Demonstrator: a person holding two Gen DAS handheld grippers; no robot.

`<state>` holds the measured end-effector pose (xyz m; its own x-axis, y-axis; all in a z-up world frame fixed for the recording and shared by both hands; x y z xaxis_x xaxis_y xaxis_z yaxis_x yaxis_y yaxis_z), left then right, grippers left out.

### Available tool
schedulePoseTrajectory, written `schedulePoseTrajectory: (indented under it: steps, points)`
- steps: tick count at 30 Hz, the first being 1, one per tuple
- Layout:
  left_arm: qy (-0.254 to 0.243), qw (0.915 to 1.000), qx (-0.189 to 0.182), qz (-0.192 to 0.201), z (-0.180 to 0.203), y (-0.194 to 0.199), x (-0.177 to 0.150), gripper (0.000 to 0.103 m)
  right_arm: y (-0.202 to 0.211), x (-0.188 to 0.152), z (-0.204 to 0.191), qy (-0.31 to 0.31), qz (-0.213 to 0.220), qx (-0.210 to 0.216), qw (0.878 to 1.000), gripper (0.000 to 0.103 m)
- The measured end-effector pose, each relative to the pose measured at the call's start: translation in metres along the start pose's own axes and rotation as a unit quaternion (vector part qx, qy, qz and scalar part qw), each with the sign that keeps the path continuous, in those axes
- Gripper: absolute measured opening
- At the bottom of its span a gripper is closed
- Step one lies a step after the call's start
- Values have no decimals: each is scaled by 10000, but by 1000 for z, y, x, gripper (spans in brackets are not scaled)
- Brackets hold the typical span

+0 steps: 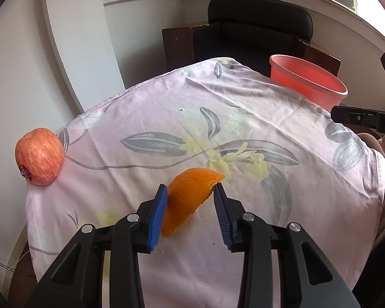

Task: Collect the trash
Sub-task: 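Move the open left tool down to the orange peel, then close the left tool on the orange peel and lift it, then carry the orange peel in the left tool over the pink bin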

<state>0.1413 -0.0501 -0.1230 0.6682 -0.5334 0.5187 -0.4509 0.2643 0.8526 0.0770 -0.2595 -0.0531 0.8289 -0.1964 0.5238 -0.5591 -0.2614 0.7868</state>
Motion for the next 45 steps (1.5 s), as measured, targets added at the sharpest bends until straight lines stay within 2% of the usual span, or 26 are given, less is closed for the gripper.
schedulePoseTrajectory:
  steps: [6,9,14,26,34,45]
  points:
    - [179,9998,6,61,-11,-1,10,29,-1,0,1,-25,0,6,10000,31]
    - [300,9994,137,36,-19,-5,15,17,-1,-1,1,-26,0,21,10000,31]
    - [658,9978,56,2,-32,-8,15,6,-1,0,1,-11,19,20,10000,31]
    - [1362,9904,66,231,-29,11,27,6,-3,-2,0,13,4,84,10000,31]
    - [1893,9811,93,383,-16,20,48,6,3,0,3,-21,72,115,9999,31]
    - [2140,9763,189,275,2,17,60,6,9,2,4,-40,151,180,9997,31]
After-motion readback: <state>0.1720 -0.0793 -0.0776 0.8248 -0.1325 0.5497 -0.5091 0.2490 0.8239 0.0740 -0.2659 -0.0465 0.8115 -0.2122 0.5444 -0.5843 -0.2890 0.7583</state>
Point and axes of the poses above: each gripper's, at about its wrist camera, not at the fingertips, and y roughly against the way its jaws point, z to its right, x to its top, the point moved 10 cm from there along -y, roughly the way its jaws point, and after that the axes turned 9 degrees about -z, right-handed, at the moved point
